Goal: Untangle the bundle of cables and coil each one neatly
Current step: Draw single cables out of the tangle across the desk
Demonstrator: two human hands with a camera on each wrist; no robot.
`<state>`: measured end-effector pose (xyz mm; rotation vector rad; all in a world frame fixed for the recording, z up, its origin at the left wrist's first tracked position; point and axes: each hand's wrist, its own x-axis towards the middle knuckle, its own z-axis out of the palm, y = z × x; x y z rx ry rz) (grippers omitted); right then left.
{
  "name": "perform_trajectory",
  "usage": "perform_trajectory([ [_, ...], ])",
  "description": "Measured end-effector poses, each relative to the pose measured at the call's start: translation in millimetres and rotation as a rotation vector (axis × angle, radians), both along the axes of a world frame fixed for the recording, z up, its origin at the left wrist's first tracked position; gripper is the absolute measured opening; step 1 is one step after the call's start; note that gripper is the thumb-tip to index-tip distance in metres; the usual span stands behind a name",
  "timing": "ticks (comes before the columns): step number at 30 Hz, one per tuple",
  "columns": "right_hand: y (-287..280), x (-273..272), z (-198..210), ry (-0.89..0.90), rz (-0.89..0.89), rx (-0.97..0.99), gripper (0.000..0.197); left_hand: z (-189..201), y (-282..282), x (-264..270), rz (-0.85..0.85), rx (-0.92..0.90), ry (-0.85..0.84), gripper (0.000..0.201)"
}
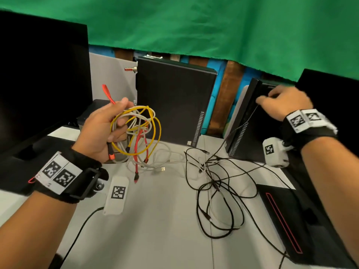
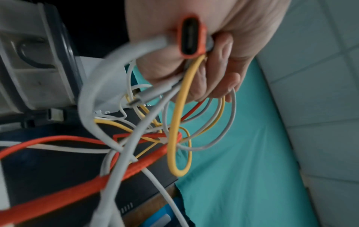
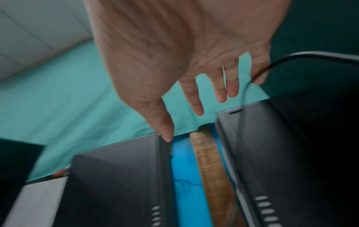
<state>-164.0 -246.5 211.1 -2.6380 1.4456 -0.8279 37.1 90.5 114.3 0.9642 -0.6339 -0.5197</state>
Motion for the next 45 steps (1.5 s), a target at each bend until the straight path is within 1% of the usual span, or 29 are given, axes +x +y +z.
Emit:
perform_trajectory([
  [2, 4.1, 11.1, -20.0, 0.178, -0.040, -0.010, 0.066, 6.2, 3.0, -3.6, -0.055, -0.047, 0.007, 0.030],
  [3, 10.6, 18.1, -29.6, 0.205, -0.019, -0.042, 0.067, 8.5, 3.9, -5.3, -0.074, -0.064, 0.009, 0.032],
  [4, 22.4, 24.1, -37.2, 0.168, 0.036, -0.078, 0.062, 10.2, 4.2, -7.2, -0.087, -0.079, 0.010, 0.034],
  [5, 37.0, 29.5, -44.6, 0.067, 0.125, -0.085, 0.051, 11.5, 4.0, -8.8, -0.097, -0.094, 0.010, 0.034],
  [6, 54.0, 32.8, -51.1, -0.072, 0.259, -0.019, 0.037, 12.6, 3.7, -10.5, -0.106, -0.109, 0.015, 0.034],
  [7, 72.8, 34.3, -57.3, -0.215, 0.438, 0.121, 0.024, 13.6, 3.2, -12.4, -0.120, -0.126, 0.029, 0.034],
  [8, 92.8, 33.6, -64.4, -0.311, 0.609, 0.280, 0.014, 14.3, 2.9, -14.2, -0.141, -0.142, 0.052, 0.033],
  [9, 111.0, 30.8, -71.2, -0.336, 0.768, 0.398, 0.009, 14.9, 2.3, -15.5, -0.164, -0.161, 0.078, 0.032],
  [11, 140.0, 24.9, -87.1, -0.238, 0.971, 0.532, 0.036, 14.8, 0.9, -17.1, -0.200, -0.186, 0.136, 0.031],
  [12, 148.5, 24.8, -96.5, -0.184, 1.005, 0.569, 0.046, 13.8, 0.0, -17.4, -0.213, -0.190, 0.161, 0.031],
  [13, 154.8, 26.1, -104.2, -0.163, 1.007, 0.612, 0.051, 11.8, -1.4, -17.0, -0.230, -0.194, 0.181, 0.031],
  [14, 159.1, 28.3, -110.4, -0.185, 1.008, 0.673, 0.051, 9.8, -3.2, -16.3, -0.256, -0.199, 0.201, 0.031],
  [16, 164.1, 33.4, -118.7, -0.284, 1.021, 0.830, 0.046, 4.9, -6.4, -14.9, -0.331, -0.215, 0.250, 0.035],
  [19, 165.4, 39.5, -120.0, -0.375, 0.993, 1.024, 0.043, -4.7, -10.9, -10.9, -0.428, -0.235, 0.328, 0.040],
  [22, 166.6, 41.7, -117.2, -0.472, 0.967, 1.240, 0.041, -14.5, -16.1, -8.8, -0.433, -0.213, 0.378, 0.037],
  [24, 166.0, 43.2, -117.5, -0.554, 0.959, 1.297, 0.042, -21.1, -21.8, -11.7, -0.393, -0.148, 0.377, 0.033],
  [26, 167.1, 45.0, -116.6, -0.601, 0.937, 1.285, 0.037, -28.4, -28.5, -16.1, -0.292, -0.040, 0.315, 0.027],
  [28, 166.6, 47.1, -117.2, -0.610, 0.905, 1.230, 0.022, -34.5, -35.3, -21.2, -0.186, 0.068, 0.195, 0.025],
  [29, 166.9, 47.6, -116.9, -0.611, 0.885, 1.210, 0.016, -36.5, -38.1, -23.8, -0.142, 0.123, 0.122, 0.030],
  [30, 167.0, 48.4, -116.7, -0.611, 0.864, 1.200, 0.012, -38.3, -40.3, -26.0, -0.103, 0.176, 0.050, 0.042],
  [32, 165.9, 50.4, -115.4, -0.607, 0.829, 1.167, 0.016, -40.3, -43.2, -30.8, -0.061, 0.238, -0.049, 0.067],
  [35, 166.4, 54.6, -108.5, -0.593, 0.782, 1.071, 0.022, -40.8, -41.4, -36.7, -0.140, 0.277, -0.096, 0.088],
  [37, 168.1, 57.1, -103.5, -0.572, 0.775, 0.926, 0.019, -38.2, -39.4, -41.0, -0.207, 0.285, -0.095, 0.106],
  [38, 169.1, 58.2, -100.8, -0.554, 0.778, 0.829, 0.019, -36.6, -39.2, -44.3, -0.214, 0.287, -0.092, 0.110],
  [39, 170.4, 59.3, -98.0, -0.528, 0.791, 0.731, 0.020, -35.7, -39.6, -47.6, -0.200, 0.294, -0.104, 0.109],
  [40, 171.4, 60.7, -95.7, -0.494, 0.812, 0.646, 0.020, -35.5, -40.6, -49.1, -0.163, 0.309, -0.117, 0.103],
  [42, 172.3, 62.9, -92.3, -0.404, 0.860, 0.526, 0.019, -34.0, -44.1, -48.6, -0.068, 0.325, -0.091, 0.081],
  [43, 172.0, 62.9, -91.4, -0.367, 0.891, 0.510, 0.016, -33.2, -44.7, -45.6, -0.036, 0.306, -0.045, 0.070],
  [45, 167.7, 60.1, -89.6, -0.371, 0.955, 0.598, 0.014, -27.8, -41.4, -39.1, -0.010, 0.235, 0.043, 0.049],
])
